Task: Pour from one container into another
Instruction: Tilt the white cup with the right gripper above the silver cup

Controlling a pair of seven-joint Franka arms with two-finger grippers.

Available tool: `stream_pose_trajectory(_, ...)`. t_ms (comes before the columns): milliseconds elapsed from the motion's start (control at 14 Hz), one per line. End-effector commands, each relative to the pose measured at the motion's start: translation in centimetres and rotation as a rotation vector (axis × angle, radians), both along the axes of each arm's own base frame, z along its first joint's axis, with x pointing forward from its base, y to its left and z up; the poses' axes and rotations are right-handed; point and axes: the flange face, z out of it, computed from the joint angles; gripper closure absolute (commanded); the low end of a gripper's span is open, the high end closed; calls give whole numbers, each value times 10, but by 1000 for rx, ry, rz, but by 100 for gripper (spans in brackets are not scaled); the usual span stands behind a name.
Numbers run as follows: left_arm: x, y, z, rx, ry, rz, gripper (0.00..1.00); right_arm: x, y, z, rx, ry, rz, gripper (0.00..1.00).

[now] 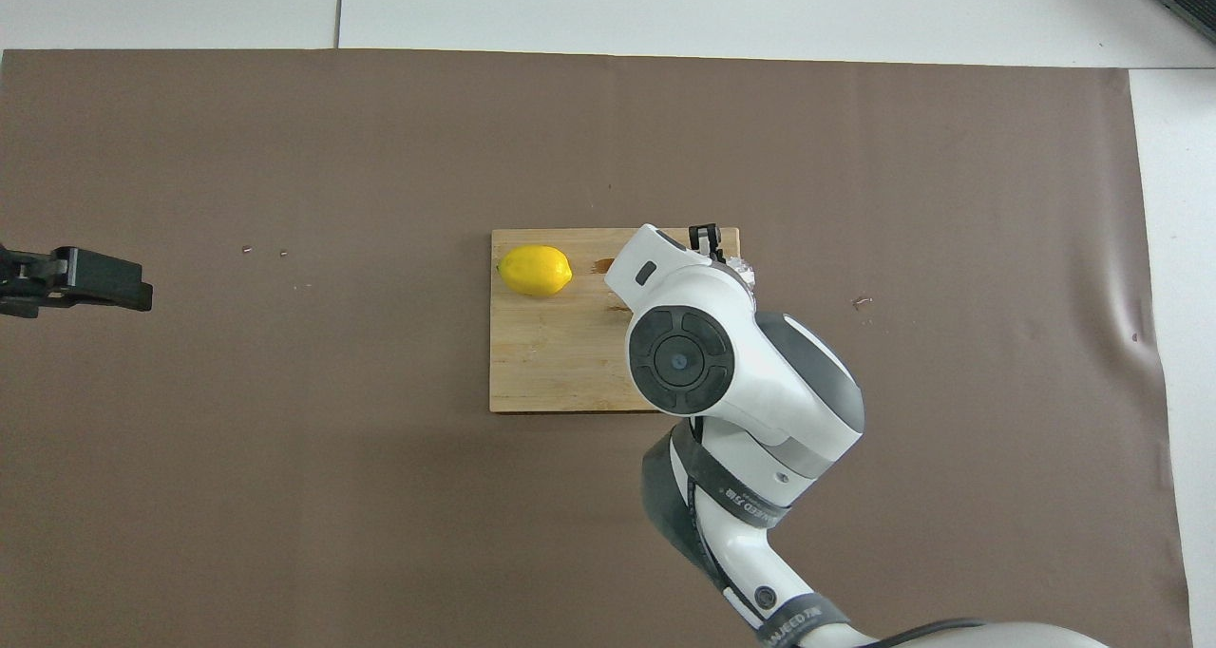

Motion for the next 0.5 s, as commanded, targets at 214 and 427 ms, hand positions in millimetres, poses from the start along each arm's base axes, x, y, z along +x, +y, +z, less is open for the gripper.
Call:
stream_pose_trajectory(214, -8, 2, 2, -11, 4, 2, 0, 2, -3, 5, 13, -24, -21, 68)
stream_pose_trajectory(427, -8, 2, 2, -11, 4, 2, 0, 4, -7, 8, 51, -10, -52, 68)
